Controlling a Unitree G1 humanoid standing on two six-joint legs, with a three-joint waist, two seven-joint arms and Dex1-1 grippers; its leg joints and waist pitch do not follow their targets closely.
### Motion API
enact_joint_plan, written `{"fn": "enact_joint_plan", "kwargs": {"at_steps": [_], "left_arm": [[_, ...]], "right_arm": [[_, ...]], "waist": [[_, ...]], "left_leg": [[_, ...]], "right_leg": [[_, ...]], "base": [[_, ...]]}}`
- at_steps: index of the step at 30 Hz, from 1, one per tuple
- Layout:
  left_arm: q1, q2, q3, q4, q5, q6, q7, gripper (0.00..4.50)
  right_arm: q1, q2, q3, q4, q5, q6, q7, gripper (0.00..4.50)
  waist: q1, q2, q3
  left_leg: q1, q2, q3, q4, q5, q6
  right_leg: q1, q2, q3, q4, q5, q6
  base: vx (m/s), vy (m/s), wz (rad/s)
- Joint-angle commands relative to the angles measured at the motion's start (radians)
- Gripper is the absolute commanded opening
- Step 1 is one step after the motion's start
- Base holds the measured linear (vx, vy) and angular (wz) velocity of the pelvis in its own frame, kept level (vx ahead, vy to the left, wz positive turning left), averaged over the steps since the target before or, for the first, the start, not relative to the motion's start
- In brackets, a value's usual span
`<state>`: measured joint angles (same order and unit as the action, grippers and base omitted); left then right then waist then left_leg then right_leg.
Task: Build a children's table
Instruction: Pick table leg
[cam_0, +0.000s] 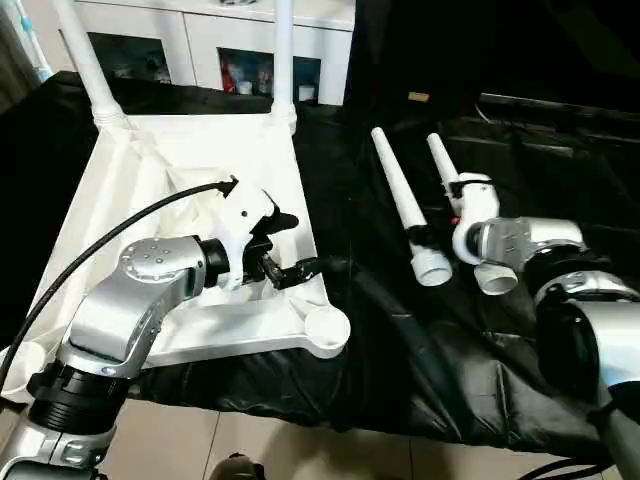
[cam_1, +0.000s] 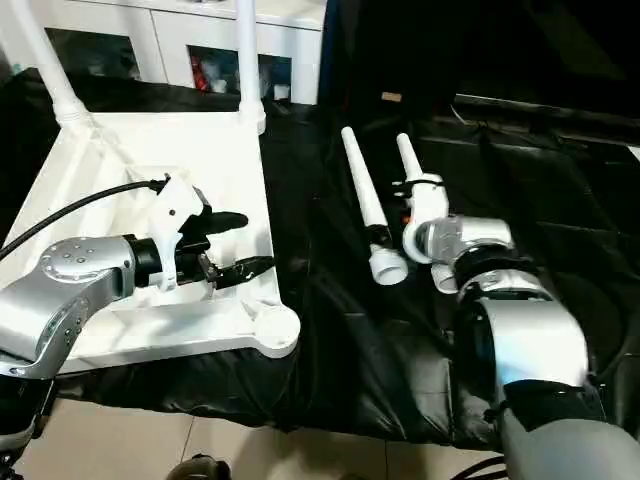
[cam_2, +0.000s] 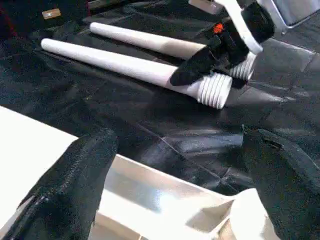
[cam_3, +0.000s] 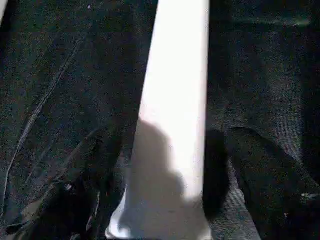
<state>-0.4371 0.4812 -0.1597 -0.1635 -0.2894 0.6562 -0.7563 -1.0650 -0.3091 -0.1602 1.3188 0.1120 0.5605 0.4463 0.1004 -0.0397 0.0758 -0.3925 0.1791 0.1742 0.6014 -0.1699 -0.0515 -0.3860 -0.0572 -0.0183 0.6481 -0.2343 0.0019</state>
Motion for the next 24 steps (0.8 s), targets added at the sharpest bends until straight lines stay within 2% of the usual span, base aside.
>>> {"fn": "enact_joint_plan", "kwargs": {"at_steps": [1, 5, 6, 8, 10, 12, 14, 15, 16, 19, 23, 24], "left_arm": [[0.022, 0.012, -0.002, -0.049, -0.012, 0.026, 0.0, 4.5], [0.042, 0.031, 0.009, -0.081, -0.025, 0.047, -0.009, 4.5], [0.054, 0.053, 0.016, -0.1, -0.031, 0.062, -0.021, 4.5], [0.058, 0.064, 0.02, -0.11, -0.035, 0.071, -0.027, 4.5], [0.06, 0.071, 0.022, -0.123, -0.042, 0.08, -0.031, 4.5], [0.06, 0.079, 0.024, -0.147, -0.054, 0.1, -0.04, 4.5], [0.06, 0.081, 0.023, -0.151, -0.057, 0.102, -0.04, 4.5], [0.056, 0.083, 0.024, -0.152, -0.063, 0.107, -0.044, 4.5], [0.05, 0.085, 0.024, -0.151, -0.068, 0.111, -0.048, 4.5], [0.043, 0.096, 0.019, -0.149, -0.074, 0.118, -0.058, 4.5], [0.052, 0.104, 0.018, -0.162, -0.079, 0.131, -0.065, 4.5], [0.055, 0.105, 0.02, -0.166, -0.083, 0.136, -0.064, 4.5]], "right_arm": [[0.021, 0.006, -0.015, 0.018, 0.004, -0.005, 0.003, 3.68], [0.031, 0.017, -0.015, 0.022, -0.001, -0.016, -0.002, 3.68], [0.037, 0.026, -0.012, 0.024, -0.005, -0.008, -0.003, 3.68], [0.042, 0.031, -0.007, 0.026, -0.012, -0.004, -0.002, 3.68], [0.047, 0.033, -0.007, 0.026, -0.014, -0.001, -0.007, 3.35], [0.058, 0.033, -0.014, 0.027, -0.014, -0.002, -0.018, 3.3], [0.059, 0.033, -0.015, 0.027, -0.015, -0.003, -0.017, 2.92], [0.061, 0.032, -0.013, 0.029, -0.018, -0.001, -0.017, 2.89], [0.063, 0.031, -0.011, 0.03, -0.022, 0.002, -0.019, 2.83], [0.069, 0.026, -0.016, 0.034, -0.021, 0.01, -0.032, 2.5], [0.075, 0.02, -0.036, 0.036, -0.01, 0.019, -0.049, 2.38], [0.075, 0.019, -0.039, 0.036, -0.009, 0.019, -0.052, 2.13]], "waist": [[0.008, 0.01, -0.085], [0.012, 0.014, -0.084], [0.017, 0.02, -0.084], [0.016, 0.019, -0.082], [0.02, 0.025, -0.081], [0.024, 0.026, -0.081], [0.026, 0.024, -0.08], [0.029, 0.031, -0.079], [0.029, 0.032, -0.08], [0.032, 0.027, -0.08], [0.039, 0.026, -0.08], [0.041, 0.028, -0.08]], "left_leg": [[0.023, 0.044, -0.006, -0.058, -0.078, -0.013], [0.025, 0.043, -0.005, -0.059, -0.09, -0.019], [0.024, 0.043, -0.008, -0.061, -0.103, -0.026], [0.026, 0.043, -0.007, -0.063, -0.125, -0.035], [0.027, 0.043, -0.008, -0.064, -0.138, -0.045], [0.028, 0.043, -0.009, -0.066, -0.152, -0.057], [0.028, 0.042, -0.009, -0.067, -0.167, -0.061], [0.028, 0.042, -0.011, -0.068, -0.181, -0.067], [0.028, 0.042, -0.011, -0.068, -0.187, -0.072], [0.029, 0.041, -0.01, -0.069, -0.19, -0.071], [0.031, 0.042, -0.009, -0.071, -0.21, -0.075], [0.033, 0.043, -0.01, -0.071, -0.212, -0.079]], "right_leg": [[0.046, -0.072, 0.027, -0.052, 0.112, -0.293], [0.041, -0.07, 0.025, -0.053, 0.092, -0.287], [0.042, -0.072, 0.025, -0.053, 0.077, -0.285], [0.039, -0.069, 0.024, -0.055, 0.055, -0.28], [0.038, -0.071, 0.025, -0.056, 0.042, -0.277], [0.038, -0.072, 0.025, -0.056, 0.035, -0.272], [0.037, -0.071, 0.025, -0.059, 0.019, -0.268], [0.037, -0.072, 0.026, -0.059, 0.001, -0.264], [0.036, -0.071, 0.026, -0.06, -0.006, -0.259], [0.036, -0.07, 0.026, -0.062, -0.009, -0.254], [0.032, -0.071, 0.028, -0.066, -0.062, -0.241], [0.03, -0.071, 0.028, -0.065, -0.063, -0.238]], "base": [[0.0, 0.0, 0.0], [0.0, 0.0, 0.0], [0.0, 0.0, 0.0], [0.0, 0.0, 0.0], [0.0, 0.0, 0.0], [0.0, 0.0, 0.0], [0.0, 0.0, 0.0], [0.0, 0.0, 0.0], [0.0, 0.0, 0.0], [0.0, 0.0, 0.0], [0.0, 0.0, 0.0], [0.0, 0.0, 0.0]]}}
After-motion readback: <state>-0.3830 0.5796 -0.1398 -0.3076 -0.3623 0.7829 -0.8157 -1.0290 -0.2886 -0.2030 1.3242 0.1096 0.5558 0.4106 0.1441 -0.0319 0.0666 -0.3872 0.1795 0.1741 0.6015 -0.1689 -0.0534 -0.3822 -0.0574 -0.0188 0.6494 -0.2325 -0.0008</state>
